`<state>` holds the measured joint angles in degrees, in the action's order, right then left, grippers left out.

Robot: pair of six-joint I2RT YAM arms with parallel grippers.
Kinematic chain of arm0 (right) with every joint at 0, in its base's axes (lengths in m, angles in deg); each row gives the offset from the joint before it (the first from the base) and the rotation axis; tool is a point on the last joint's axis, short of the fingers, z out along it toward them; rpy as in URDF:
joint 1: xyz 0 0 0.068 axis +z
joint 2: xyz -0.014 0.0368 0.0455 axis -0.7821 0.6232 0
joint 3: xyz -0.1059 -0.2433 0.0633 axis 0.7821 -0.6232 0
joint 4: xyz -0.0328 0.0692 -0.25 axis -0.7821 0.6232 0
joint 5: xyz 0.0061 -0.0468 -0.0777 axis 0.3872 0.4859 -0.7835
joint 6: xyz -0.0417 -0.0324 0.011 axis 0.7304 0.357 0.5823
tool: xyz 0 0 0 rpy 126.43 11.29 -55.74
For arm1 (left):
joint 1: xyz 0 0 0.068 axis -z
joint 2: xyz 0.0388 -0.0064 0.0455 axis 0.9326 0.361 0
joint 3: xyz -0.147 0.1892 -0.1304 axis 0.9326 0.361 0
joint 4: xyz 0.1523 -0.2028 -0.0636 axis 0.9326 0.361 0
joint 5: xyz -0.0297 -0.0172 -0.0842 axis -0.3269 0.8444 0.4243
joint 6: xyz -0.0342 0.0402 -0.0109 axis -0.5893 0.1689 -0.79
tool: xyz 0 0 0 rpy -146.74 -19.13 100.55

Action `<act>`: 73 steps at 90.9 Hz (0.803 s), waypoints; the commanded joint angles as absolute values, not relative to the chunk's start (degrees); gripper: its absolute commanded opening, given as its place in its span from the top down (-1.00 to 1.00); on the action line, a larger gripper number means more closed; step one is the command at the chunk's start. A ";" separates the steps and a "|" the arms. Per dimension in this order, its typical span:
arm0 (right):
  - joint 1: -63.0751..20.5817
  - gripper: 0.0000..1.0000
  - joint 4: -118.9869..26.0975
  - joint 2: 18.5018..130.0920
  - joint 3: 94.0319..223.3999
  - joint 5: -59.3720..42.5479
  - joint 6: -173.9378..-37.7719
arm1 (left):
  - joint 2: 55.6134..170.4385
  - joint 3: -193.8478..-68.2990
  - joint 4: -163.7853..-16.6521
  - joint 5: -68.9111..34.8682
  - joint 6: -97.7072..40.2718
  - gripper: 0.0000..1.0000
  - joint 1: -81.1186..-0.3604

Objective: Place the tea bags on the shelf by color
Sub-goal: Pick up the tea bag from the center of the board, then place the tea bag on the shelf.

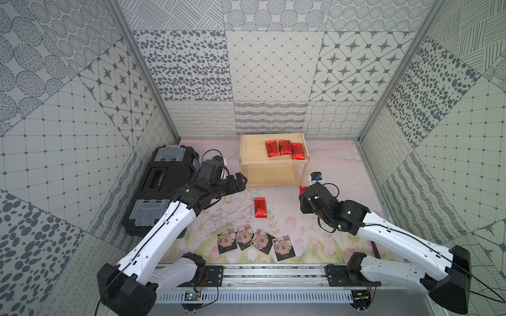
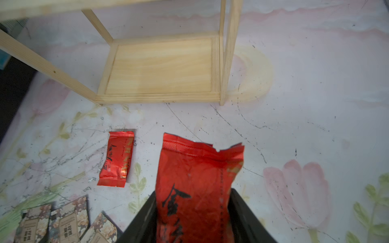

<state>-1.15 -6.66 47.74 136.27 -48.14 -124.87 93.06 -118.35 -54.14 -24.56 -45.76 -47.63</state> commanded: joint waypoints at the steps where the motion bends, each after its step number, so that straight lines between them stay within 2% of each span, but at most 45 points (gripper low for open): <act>1: -1.45 -0.03 -5.28 49.48 142.21 -49.36 -121.76 | 93.65 -120.15 -53.04 -22.80 -44.35 -0.96 -47.99; 30: -3.46 -0.05 -4.20 56.51 156.80 -47.38 -115.45 | 94.75 -121.47 -54.19 -23.14 -43.53 -0.98 -49.14; 73: -7.25 -0.04 -11.44 76.64 177.38 -40.33 -105.45 | 97.06 -121.66 -54.99 -22.32 -42.27 -0.98 -51.49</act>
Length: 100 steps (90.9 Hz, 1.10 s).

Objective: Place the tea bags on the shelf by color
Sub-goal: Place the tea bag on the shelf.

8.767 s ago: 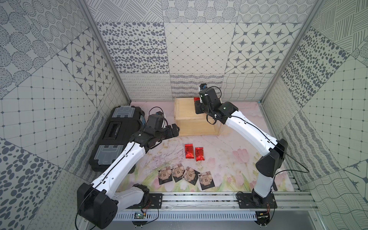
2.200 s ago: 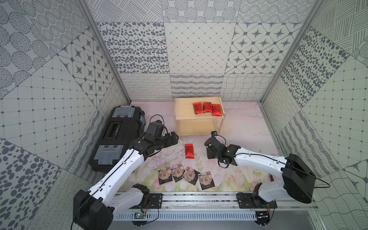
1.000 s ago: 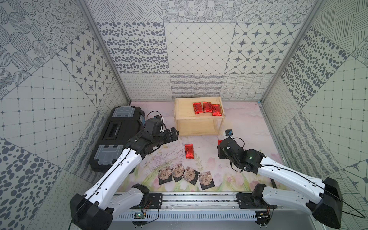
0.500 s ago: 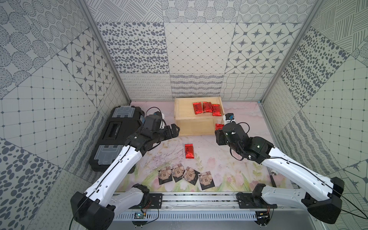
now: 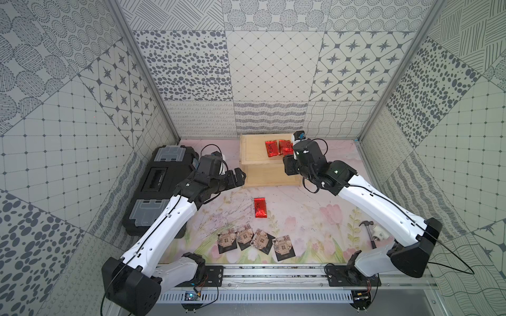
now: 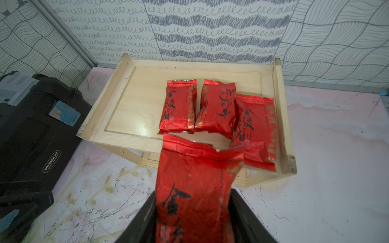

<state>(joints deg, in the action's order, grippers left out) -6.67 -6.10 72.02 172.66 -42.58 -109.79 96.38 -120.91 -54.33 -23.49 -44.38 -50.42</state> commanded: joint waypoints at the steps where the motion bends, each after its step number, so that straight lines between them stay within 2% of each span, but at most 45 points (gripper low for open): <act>1: -7.29 -0.04 -11.81 77.22 177.88 -40.21 -105.09 | 97.08 -121.63 -54.91 -22.27 -42.26 -0.98 -51.64; 22: -8.10 -0.04 -18.34 89.17 188.53 -39.57 -100.89 | 97.10 -120.94 -54.76 -23.15 -41.39 -0.98 -52.45; 43: -8.47 -0.04 -18.95 97.83 196.62 -39.36 -101.10 | 97.59 -119.40 -56.17 -22.54 -41.66 -0.98 -53.18; 57: -8.44 -0.05 -18.95 99.87 198.11 -38.20 -103.76 | 97.93 -119.08 -56.98 -20.99 -42.21 -0.97 -53.62; 100: -6.85 -0.10 -19.29 102.78 199.08 -43.34 -107.14 | 97.68 -118.65 -57.47 -18.45 -42.35 -0.97 -54.48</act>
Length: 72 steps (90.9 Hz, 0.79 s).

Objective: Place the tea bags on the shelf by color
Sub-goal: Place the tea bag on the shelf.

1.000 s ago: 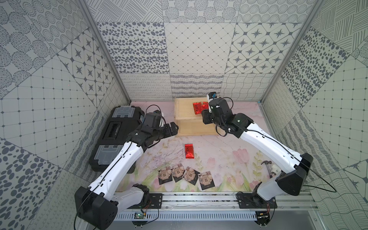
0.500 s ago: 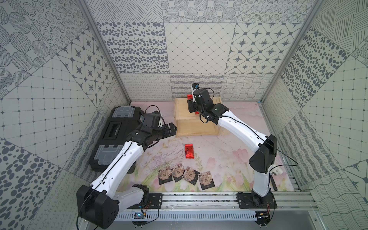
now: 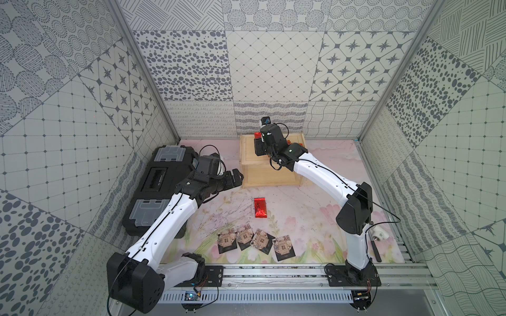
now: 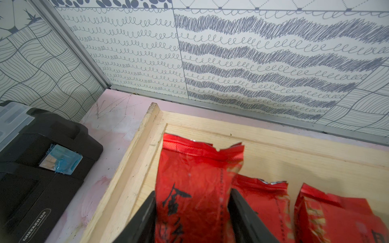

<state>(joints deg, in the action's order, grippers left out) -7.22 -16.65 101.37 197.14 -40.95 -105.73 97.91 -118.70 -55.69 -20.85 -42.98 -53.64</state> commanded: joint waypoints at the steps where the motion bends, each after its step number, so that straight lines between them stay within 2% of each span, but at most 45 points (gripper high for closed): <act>1: -6.78 -0.10 -19.30 102.77 199.06 -43.39 -107.16 | 97.65 -118.59 -57.47 -18.45 -42.35 -0.97 -54.45; 72: -6.45 -0.16 -19.10 105.43 199.52 -44.99 -108.51 | 96.52 -118.05 -57.25 -18.46 -41.95 -0.97 -54.68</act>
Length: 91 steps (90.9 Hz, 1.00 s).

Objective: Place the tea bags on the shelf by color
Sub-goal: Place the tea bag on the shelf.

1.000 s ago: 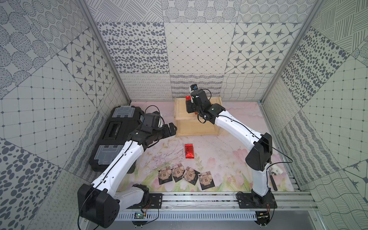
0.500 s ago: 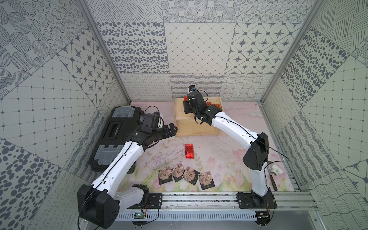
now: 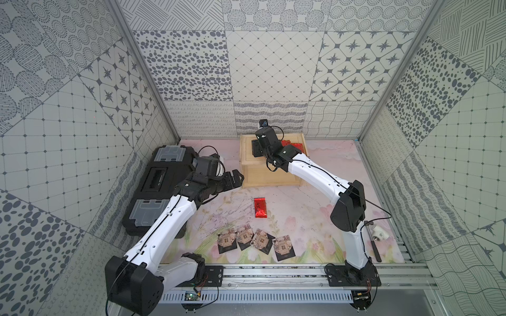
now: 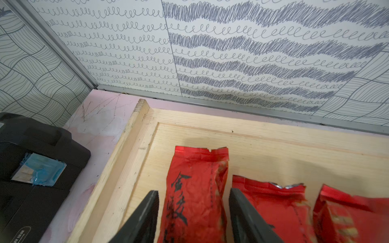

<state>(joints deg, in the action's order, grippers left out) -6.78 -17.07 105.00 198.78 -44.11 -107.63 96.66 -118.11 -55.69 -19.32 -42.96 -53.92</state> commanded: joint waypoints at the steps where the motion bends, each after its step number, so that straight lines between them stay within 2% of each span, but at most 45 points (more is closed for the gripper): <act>1: -6.45 -0.15 -19.11 105.46 199.58 -44.92 -108.51 | 96.55 -118.02 -57.27 -18.45 -41.97 -0.97 -54.64; 28: -5.60 -0.16 -19.11 103.21 200.69 -44.17 -107.22 | 96.71 -118.10 -57.38 -18.69 -42.10 -0.97 -54.61; 39: -5.01 -0.17 -19.10 100.50 200.89 -44.05 -105.69 | 96.81 -117.88 -57.47 -19.08 -43.62 -0.91 -54.29; 50: -4.61 -0.18 -19.53 95.60 197.42 -43.64 -104.95 | 97.30 -118.07 -56.71 -21.46 -45.51 -0.86 -50.39; 69: -4.35 -0.22 -28.68 79.30 174.27 -42.72 -104.39 | 100.63 -117.33 -56.20 -28.48 -51.50 -0.82 -39.21; 91: -5.15 -0.29 -31.79 60.46 147.39 -43.18 -105.00 | 109.53 -119.25 -53.40 -39.10 -55.94 -0.80 -27.70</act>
<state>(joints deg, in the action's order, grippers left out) -4.58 -28.96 64.81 156.44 -42.96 -104.72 104.14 -117.89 -55.58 -28.04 -50.09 -34.73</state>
